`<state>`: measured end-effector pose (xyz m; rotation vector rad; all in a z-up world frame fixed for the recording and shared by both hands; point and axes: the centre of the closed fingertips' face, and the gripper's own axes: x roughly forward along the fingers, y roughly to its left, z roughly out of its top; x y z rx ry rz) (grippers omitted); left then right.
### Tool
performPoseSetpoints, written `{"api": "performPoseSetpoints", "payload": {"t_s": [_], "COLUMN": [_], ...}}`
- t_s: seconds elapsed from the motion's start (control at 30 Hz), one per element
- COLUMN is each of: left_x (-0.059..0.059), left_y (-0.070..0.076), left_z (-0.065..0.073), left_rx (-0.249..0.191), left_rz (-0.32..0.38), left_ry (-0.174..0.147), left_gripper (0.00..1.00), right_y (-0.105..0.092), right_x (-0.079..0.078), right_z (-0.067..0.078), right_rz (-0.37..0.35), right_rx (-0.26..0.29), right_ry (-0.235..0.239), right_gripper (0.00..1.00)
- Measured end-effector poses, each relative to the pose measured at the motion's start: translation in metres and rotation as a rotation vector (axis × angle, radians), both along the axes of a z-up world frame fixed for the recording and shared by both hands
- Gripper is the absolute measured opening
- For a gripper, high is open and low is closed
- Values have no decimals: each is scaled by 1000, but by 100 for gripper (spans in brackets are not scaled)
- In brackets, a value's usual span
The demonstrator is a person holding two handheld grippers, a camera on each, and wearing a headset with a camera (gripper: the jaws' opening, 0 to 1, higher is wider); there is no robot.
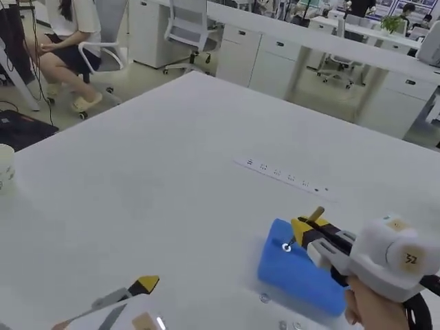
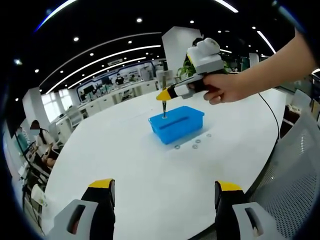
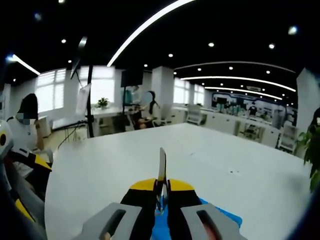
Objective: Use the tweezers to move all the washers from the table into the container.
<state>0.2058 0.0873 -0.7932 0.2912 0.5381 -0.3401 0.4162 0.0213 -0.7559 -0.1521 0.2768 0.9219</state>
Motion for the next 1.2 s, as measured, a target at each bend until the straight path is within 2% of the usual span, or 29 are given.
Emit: {"api": "performPoseSetpoints", "payload": {"t_s": [0.13,0.2,0.27,0.37,0.43,0.57,0.7,0.8,0.9,1.07,1.2], "left_x": [-1,-1,0,-1,-1,-2,0,-1,-1,-2,-2], "left_y": [0,1,3,3,4,5,7,8,8,7,7], "left_z": [-3,-3,-3,-5,-5,-8,-6,-8,-8,-9,-9], "left_rx": [1,12,14,9,18,22,27,23,28,21,26], "left_rz": [-3,-1,9,12,13,16,26,31,31,25,25], "left_ry": [17,16,14,29,25,38,28,40,38,44,45], "left_gripper": [81,82,84,84,83,83,82,81,81,81,81], "right_y": [-2,-3,-3,-4,-3,2,5,9,11,10,12], "right_x": [6,9,10,14,16,20,23,23,21,20,19], "right_z": [-12,-19,-26,-38,-44,-53,-56,-60,-60,-61,-60], "right_rz": [-39,-48,-54,-63,-65,-65,-68,-60,-52,-53,-46], "right_rx": [44,53,50,22,25,26,18,5,-2,-30,-33], "right_ry": [46,49,68,70,80,105,94,90,78,79,101], "right_gripper": [4,4,4,4,4,4,4,4,4,4,5]}}
